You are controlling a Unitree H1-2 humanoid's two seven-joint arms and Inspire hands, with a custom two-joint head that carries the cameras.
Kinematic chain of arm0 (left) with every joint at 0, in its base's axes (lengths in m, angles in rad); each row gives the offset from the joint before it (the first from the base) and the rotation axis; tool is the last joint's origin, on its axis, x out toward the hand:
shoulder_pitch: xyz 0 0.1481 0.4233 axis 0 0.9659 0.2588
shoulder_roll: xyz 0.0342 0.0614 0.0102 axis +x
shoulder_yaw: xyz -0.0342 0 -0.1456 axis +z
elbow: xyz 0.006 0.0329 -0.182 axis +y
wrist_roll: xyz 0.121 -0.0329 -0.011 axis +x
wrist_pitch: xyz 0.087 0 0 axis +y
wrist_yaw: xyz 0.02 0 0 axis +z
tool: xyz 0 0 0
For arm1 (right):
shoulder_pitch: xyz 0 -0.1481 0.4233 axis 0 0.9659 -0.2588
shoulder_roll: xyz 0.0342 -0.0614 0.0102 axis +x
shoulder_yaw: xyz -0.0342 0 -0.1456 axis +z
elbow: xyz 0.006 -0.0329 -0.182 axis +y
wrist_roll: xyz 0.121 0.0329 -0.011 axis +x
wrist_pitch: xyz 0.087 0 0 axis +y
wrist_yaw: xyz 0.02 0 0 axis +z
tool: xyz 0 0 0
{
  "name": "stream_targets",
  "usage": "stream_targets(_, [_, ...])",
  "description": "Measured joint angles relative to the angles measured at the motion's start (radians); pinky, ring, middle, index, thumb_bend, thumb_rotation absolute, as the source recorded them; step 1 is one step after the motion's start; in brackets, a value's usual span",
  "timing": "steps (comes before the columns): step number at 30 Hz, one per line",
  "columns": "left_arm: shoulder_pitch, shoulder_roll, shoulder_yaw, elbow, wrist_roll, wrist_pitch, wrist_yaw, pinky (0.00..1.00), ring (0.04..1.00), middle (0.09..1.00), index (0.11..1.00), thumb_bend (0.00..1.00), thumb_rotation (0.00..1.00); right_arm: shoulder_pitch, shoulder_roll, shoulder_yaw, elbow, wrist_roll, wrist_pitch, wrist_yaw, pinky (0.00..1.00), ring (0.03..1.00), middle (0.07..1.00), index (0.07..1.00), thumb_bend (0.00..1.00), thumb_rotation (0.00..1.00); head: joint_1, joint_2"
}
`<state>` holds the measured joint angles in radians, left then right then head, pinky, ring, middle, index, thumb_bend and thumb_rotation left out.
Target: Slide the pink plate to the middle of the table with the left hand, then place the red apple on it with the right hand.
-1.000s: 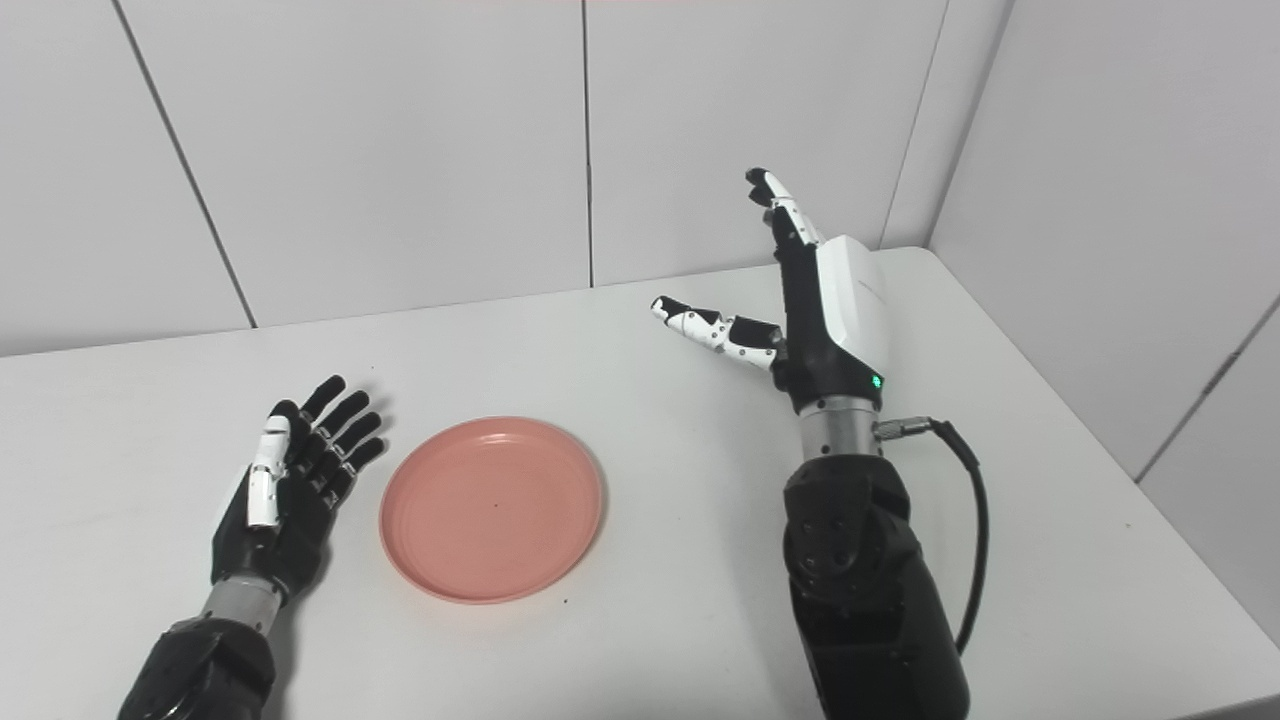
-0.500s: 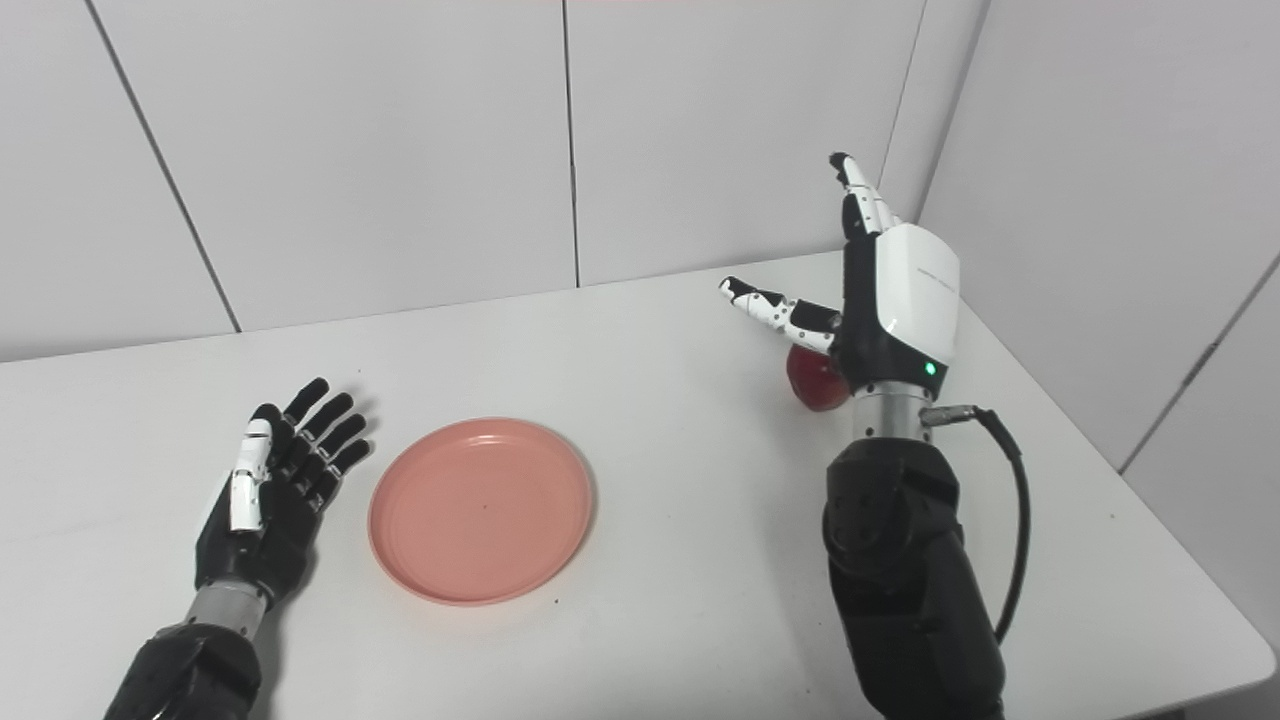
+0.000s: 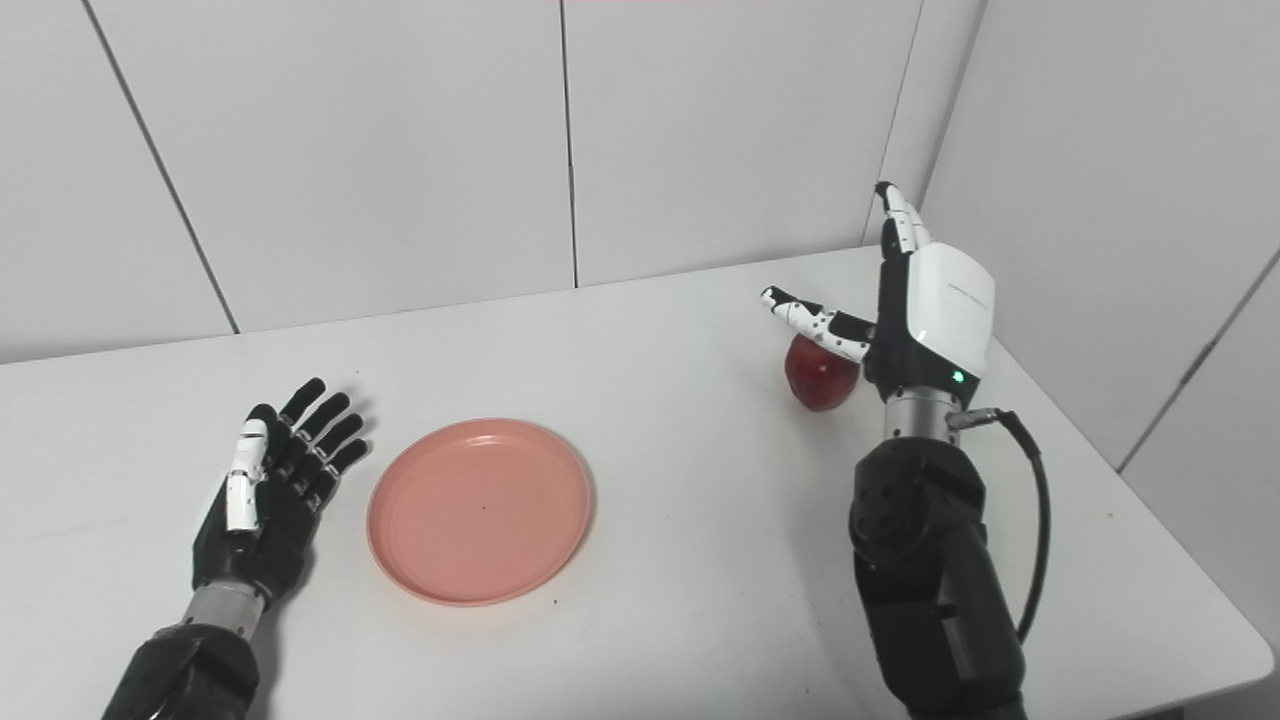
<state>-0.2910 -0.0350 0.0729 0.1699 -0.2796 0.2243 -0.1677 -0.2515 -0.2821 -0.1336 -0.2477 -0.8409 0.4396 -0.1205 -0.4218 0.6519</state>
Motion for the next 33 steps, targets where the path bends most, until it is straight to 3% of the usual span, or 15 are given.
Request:
stream_targets(5, [0.001,0.0,0.0,-0.002,-0.005,0.002,0.0,0.86,0.862,0.868,0.856,0.37,1.0,0.0,-0.008,0.001,0.055,0.001,0.016,0.005,0.75,0.871,0.9,0.918,1.0,0.62,0.002,0.005])
stream_targets(19, [0.002,0.0,-0.003,-0.008,-0.008,0.01,0.0,0.86,0.864,0.872,0.859,0.37,1.0,0.0,-0.027,0.02,0.138,0.035,0.022,0.012,0.69,0.844,0.887,0.92,1.0,0.6,0.006,0.012])
stream_targets(33, [0.003,0.0,-0.003,-0.017,-0.007,0.026,0.007,0.85,0.858,0.864,0.849,0.37,1.0,-0.004,-0.034,0.032,0.163,0.067,0.024,0.033,0.72,0.852,0.895,0.915,1.0,0.53,0.008,0.026])
